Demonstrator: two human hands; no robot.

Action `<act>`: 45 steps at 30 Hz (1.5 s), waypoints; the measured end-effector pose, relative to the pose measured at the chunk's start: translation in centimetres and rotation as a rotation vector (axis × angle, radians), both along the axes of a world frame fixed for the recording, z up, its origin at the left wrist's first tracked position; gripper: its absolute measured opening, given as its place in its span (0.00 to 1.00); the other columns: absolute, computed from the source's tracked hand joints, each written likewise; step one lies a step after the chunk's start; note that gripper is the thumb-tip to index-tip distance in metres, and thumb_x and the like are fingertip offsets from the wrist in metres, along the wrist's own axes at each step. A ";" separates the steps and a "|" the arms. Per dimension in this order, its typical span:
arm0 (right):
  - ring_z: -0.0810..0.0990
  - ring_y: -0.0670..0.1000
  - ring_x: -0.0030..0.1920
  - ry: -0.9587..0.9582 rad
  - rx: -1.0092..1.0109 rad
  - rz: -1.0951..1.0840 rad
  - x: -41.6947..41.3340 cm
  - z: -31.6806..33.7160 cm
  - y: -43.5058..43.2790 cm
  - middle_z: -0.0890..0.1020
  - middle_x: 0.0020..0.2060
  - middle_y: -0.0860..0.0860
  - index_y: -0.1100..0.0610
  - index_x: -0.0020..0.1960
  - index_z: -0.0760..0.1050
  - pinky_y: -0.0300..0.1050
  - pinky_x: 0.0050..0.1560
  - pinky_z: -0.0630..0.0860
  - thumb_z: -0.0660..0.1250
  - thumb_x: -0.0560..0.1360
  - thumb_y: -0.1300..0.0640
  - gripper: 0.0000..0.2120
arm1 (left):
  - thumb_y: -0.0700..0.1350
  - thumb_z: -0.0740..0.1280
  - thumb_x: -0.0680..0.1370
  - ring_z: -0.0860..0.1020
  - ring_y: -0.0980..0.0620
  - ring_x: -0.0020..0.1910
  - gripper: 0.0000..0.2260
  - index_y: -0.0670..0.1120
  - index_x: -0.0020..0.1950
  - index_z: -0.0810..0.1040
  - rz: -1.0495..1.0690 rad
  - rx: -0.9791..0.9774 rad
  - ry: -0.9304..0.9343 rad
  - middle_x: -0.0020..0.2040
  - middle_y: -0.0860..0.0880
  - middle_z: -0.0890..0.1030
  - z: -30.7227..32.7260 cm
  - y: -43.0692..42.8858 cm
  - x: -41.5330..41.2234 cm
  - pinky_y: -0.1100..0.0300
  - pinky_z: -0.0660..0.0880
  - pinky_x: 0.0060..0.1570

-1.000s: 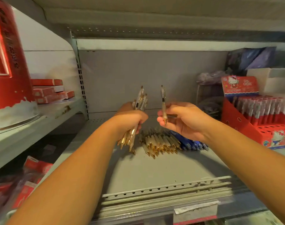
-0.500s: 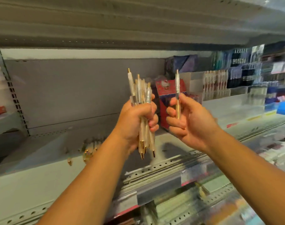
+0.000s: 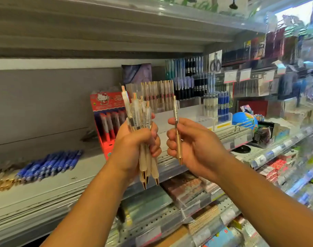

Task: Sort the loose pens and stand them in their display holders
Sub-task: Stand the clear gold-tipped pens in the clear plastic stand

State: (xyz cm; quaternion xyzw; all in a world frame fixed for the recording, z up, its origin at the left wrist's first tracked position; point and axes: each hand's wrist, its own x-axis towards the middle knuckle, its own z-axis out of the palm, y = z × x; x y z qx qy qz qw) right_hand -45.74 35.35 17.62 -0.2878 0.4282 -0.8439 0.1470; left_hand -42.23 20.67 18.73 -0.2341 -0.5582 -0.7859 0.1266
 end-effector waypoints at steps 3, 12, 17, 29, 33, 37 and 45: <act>0.77 0.50 0.33 -0.017 0.001 -0.049 -2.1 -0.3 2.3 0.79 0.35 0.55 0.64 0.54 0.77 0.43 0.32 0.76 0.58 0.80 0.65 0.09 | 0.30 0.57 0.60 0.65 0.50 0.23 0.20 0.41 0.50 0.71 0.027 -0.029 -0.003 0.31 0.46 0.69 -0.3 2.4 -1.9 0.63 0.64 0.24; 0.82 0.51 0.43 0.213 0.186 -0.188 -10.7 0.5 4.4 0.83 0.41 0.54 0.59 0.52 0.81 0.40 0.46 0.79 0.66 0.77 0.64 0.07 | 0.30 0.58 0.60 0.65 0.50 0.23 0.15 0.42 0.44 0.70 0.171 -0.069 0.026 0.31 0.44 0.66 1.2 3.4 -8.5 0.63 0.65 0.24; 0.86 0.53 0.42 0.417 0.278 -0.293 -15.9 1.2 2.8 0.84 0.40 0.55 0.53 0.61 0.73 0.42 0.41 0.82 0.70 0.76 0.63 0.16 | 0.31 0.59 0.61 0.65 0.51 0.23 0.15 0.42 0.46 0.68 0.257 -0.086 0.074 0.31 0.46 0.67 3.0 0.9 -12.2 0.63 0.65 0.25; 0.83 0.49 0.44 0.681 0.371 -0.400 -26.1 3.1 -2.6 0.78 0.46 0.45 0.41 0.72 0.62 0.49 0.40 0.84 0.73 0.73 0.63 0.35 | 0.30 0.63 0.70 0.71 0.50 0.25 0.10 0.41 0.46 0.67 0.703 -0.063 -0.012 0.28 0.47 0.71 1.4 -1.8 -18.4 0.59 0.68 0.25; 0.82 0.46 0.39 0.812 0.377 -0.404 -26.9 3.0 -6.2 0.78 0.40 0.44 0.40 0.71 0.62 0.45 0.38 0.83 0.72 0.72 0.64 0.36 | 0.34 0.64 0.67 0.71 0.49 0.23 0.12 0.40 0.49 0.68 0.809 -0.117 0.014 0.27 0.46 0.70 0.4 -2.8 -17.9 0.59 0.68 0.23; 0.78 0.34 0.42 0.920 0.373 -0.443 -27.2 1.3 -7.3 0.77 0.36 0.42 0.41 0.72 0.62 0.25 0.34 0.73 0.71 0.73 0.63 0.35 | 0.36 0.67 0.68 0.72 0.48 0.22 0.16 0.42 0.53 0.67 0.845 -0.106 -0.003 0.27 0.44 0.71 0.0 -3.1 -17.8 0.60 0.70 0.22; 0.82 0.47 0.39 0.941 0.440 -0.442 -27.8 0.9 -7.1 0.81 0.39 0.48 0.37 0.70 0.60 0.52 0.41 0.83 0.71 0.73 0.63 0.35 | 0.33 0.66 0.75 0.76 0.48 0.24 0.10 0.44 0.52 0.70 0.776 -0.214 0.000 0.29 0.46 0.76 -0.3 -3.3 -18.3 0.58 0.73 0.24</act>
